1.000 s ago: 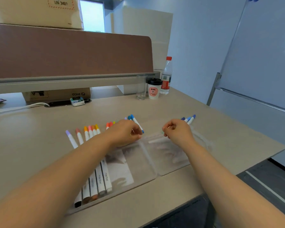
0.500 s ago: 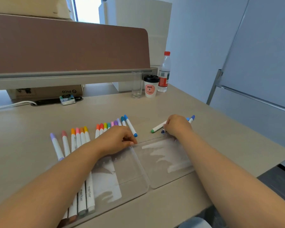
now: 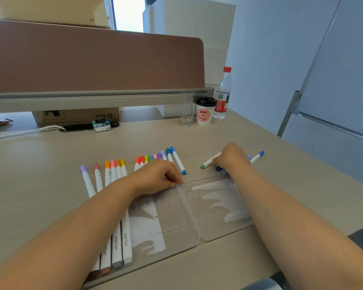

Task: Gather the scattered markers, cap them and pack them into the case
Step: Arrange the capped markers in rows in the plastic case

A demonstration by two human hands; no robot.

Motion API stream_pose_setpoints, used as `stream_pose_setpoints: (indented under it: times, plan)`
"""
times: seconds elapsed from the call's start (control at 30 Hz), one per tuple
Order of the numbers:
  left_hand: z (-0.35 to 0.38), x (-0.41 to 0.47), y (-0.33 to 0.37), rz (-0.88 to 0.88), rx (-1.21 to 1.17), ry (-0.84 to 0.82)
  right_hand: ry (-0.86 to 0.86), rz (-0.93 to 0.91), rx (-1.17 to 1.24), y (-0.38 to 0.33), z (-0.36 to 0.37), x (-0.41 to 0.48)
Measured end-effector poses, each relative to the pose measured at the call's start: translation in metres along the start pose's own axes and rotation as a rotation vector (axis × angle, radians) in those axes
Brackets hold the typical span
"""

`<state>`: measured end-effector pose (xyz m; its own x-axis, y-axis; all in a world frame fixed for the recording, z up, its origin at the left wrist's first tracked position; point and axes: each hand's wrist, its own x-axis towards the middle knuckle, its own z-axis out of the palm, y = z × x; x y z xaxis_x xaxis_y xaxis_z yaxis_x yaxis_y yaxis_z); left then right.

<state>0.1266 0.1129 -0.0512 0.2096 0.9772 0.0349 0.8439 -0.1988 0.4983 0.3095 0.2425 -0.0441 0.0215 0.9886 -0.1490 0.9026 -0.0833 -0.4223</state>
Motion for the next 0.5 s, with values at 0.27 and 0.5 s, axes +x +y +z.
stream_pose_setpoints:
  times: [0.27, 0.5]
  plan:
    - [-0.002, 0.0, 0.0, -0.033, -0.002, 0.02, 0.054, -0.169, 0.618, 0.002, -0.005, -0.034]
    - [-0.029, -0.015, 0.006, -0.135, 0.09, 0.004, -0.324, -0.212, 0.82, -0.006, -0.01, -0.093]
